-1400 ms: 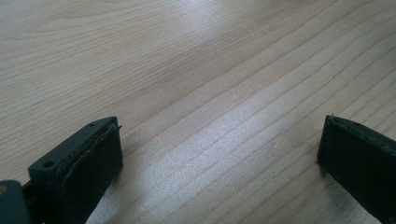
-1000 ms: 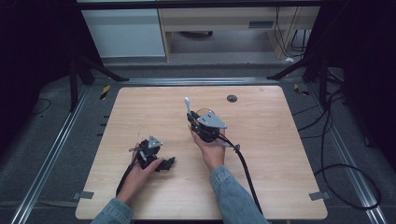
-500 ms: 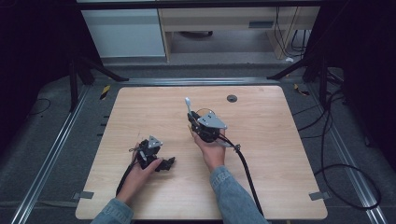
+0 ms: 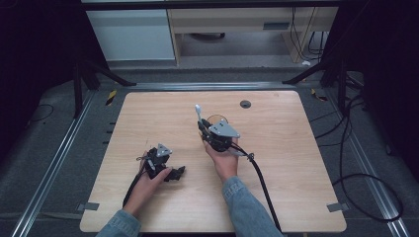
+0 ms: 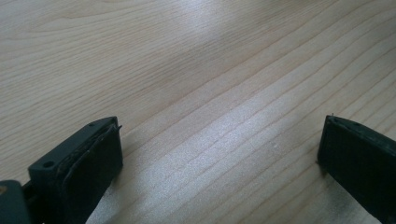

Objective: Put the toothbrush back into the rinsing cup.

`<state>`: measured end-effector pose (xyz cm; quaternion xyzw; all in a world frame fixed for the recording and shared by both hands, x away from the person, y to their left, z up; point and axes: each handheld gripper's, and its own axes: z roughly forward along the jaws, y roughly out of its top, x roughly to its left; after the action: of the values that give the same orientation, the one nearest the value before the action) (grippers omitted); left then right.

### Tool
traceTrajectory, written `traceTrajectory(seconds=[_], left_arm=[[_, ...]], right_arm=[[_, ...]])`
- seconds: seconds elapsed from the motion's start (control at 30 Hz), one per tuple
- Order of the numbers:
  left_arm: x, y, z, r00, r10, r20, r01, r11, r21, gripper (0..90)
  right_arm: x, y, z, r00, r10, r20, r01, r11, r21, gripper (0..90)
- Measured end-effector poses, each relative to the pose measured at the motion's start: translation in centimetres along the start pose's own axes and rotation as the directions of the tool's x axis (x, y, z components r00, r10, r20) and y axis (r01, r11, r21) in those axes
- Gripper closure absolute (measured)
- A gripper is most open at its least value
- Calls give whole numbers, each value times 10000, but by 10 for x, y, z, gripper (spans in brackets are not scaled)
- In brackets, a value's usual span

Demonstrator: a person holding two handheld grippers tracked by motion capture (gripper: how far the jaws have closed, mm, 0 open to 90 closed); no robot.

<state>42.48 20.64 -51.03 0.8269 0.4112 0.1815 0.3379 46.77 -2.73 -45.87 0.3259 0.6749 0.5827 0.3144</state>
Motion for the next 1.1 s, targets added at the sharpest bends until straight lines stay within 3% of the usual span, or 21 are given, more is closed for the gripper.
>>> traceTrajectory(seconds=[0.67,1.1], left_arm=[[0,0,0,10000,-1,-1,1,10000,0,0],[0,0,0,10000,12,4,-12,10000,2,0]], right_arm=[[-2,-13,-1,9999,148,-41,-148,9999,-19,792],[-1,-14,-1,9997,-220,-95,223,9992,329,790]])
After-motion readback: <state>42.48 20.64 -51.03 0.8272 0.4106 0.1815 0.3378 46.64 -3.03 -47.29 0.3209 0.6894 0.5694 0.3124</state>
